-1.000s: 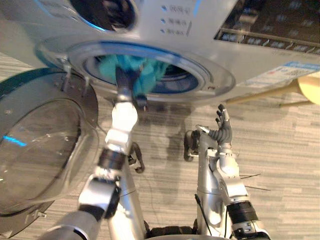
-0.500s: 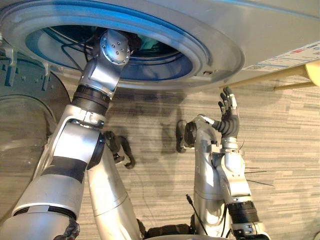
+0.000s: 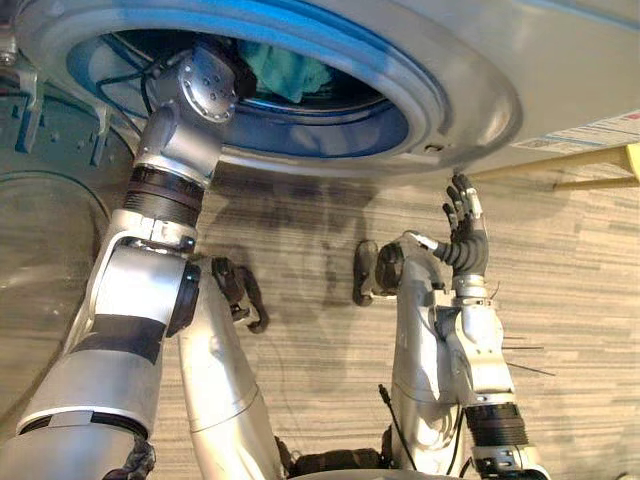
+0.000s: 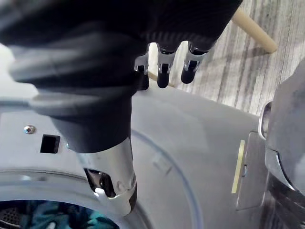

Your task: Pick up the laundry basket with both hands and put the clothes into the washing machine.

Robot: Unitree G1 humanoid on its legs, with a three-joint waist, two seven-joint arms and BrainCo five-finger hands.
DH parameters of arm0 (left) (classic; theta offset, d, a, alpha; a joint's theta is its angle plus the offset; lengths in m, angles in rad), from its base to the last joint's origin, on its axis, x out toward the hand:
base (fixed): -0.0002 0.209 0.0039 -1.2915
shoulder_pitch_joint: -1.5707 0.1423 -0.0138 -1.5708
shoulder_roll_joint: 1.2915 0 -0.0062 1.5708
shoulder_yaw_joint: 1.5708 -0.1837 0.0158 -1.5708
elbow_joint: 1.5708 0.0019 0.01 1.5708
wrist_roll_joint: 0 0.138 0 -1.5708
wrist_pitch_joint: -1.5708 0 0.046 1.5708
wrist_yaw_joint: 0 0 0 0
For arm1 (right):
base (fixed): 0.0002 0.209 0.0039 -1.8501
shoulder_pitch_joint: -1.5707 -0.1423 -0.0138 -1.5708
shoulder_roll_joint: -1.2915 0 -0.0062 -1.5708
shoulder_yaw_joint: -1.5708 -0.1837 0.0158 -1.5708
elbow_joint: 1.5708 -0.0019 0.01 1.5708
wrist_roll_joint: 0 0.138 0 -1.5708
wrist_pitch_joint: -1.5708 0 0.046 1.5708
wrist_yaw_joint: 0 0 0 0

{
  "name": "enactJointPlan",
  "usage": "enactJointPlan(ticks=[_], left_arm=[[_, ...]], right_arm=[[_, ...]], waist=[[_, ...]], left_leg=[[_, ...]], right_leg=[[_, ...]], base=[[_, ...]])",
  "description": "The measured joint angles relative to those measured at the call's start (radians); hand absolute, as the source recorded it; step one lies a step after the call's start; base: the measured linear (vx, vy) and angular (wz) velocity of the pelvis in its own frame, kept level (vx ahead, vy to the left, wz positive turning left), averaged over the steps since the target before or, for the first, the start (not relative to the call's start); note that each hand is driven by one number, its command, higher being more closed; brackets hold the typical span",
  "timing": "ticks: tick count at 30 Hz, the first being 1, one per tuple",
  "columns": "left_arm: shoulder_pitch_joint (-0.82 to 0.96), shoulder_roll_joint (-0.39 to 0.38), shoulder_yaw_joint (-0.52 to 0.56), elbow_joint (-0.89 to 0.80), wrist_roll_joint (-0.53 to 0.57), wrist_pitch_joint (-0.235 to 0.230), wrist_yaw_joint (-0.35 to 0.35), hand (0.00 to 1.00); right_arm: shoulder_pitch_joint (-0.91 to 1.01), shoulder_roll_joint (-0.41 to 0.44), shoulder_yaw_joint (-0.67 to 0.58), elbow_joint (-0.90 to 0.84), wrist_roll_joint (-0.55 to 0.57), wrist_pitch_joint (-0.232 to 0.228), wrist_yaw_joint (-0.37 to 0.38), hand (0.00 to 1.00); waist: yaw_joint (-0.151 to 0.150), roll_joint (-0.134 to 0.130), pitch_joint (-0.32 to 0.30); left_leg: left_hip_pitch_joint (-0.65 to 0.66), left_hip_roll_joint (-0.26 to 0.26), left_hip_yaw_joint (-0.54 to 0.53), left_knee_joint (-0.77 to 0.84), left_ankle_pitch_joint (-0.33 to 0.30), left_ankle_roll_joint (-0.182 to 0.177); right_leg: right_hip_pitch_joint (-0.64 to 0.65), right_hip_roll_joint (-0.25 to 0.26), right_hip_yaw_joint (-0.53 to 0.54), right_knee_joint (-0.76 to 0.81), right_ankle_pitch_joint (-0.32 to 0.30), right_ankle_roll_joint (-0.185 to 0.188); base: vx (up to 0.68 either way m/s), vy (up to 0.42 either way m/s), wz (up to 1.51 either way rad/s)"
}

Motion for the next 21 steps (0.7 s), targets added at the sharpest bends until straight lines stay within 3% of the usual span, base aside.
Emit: enactJointPlan(ticks=[5, 8, 13, 15, 17, 21], left_arm=[[0.033, 0.049, 0.066, -0.112, -0.002, 0.015, 0.084, 0.00], [0.093, 0.063, 0.065, -0.141, -0.002, 0.013, 0.071, 0.00], [0.263, 0.058, 0.089, -0.266, -0.050, -0.029, 0.031, 0.00], [0.376, -0.016, 0.142, -0.301, -0.091, -0.043, 0.039, 0.00], [0.557, -0.131, 0.176, -0.311, -0.218, -0.068, 0.060, 0.00], [0.836, -0.333, 0.155, -0.314, -0.410, -0.115, 0.051, 0.00]], right_arm=[[0.003, -0.006, 0.000, 0.012, -0.005, -0.002, -0.001, 0.00], [0.008, -0.004, 0.004, 0.048, -0.010, 0.009, 0.003, 0.00], [0.046, 0.018, 0.016, 0.061, -0.025, 0.038, 0.007, 0.00], [0.067, 0.017, 0.020, 0.072, -0.033, 0.039, 0.006, 0.00], [0.079, 0.017, 0.018, 0.132, -0.040, 0.044, 0.002, 0.00], [0.101, 0.018, 0.017, 0.216, -0.040, 0.079, 0.003, 0.00]], waist=[[0.007, -0.001, -0.001], [0.017, 0.000, -0.004], [0.022, 0.004, -0.014], [0.023, 0.007, -0.057], [0.030, 0.007, -0.130], [0.056, 0.007, -0.130]], left_leg=[[0.003, -0.006, -0.009, -0.041, 0.022, -0.015], [0.039, -0.006, -0.021, -0.079, 0.033, -0.034], [0.123, 0.000, -0.030, -0.167, 0.056, -0.061], [0.150, 0.000, -0.028, -0.211, 0.066, -0.070], [0.193, 0.000, -0.021, -0.289, 0.085, -0.080], [0.397, 0.000, 0.009, -0.436, 0.108, -0.090]], right_leg=[[0.011, -0.007, -0.021, -0.025, -0.004, -0.006], [0.054, -0.007, -0.047, -0.053, -0.009, -0.025], [0.143, -0.004, -0.083, -0.120, -0.014, -0.049], [0.168, -0.002, -0.094, -0.155, -0.015, -0.052], [0.213, -0.001, -0.110, -0.220, -0.011, -0.060], [0.409, 0.000, -0.130, -0.349, -0.004, -0.070]], base=[[0.03, -0.024, 0.09], [0.04, -0.035, 0.06], [0.05, -0.059, 0.06], [0.05, -0.060, 0.07], [0.12, -0.080, 0.12], [0.12, -0.060, 0.10]])
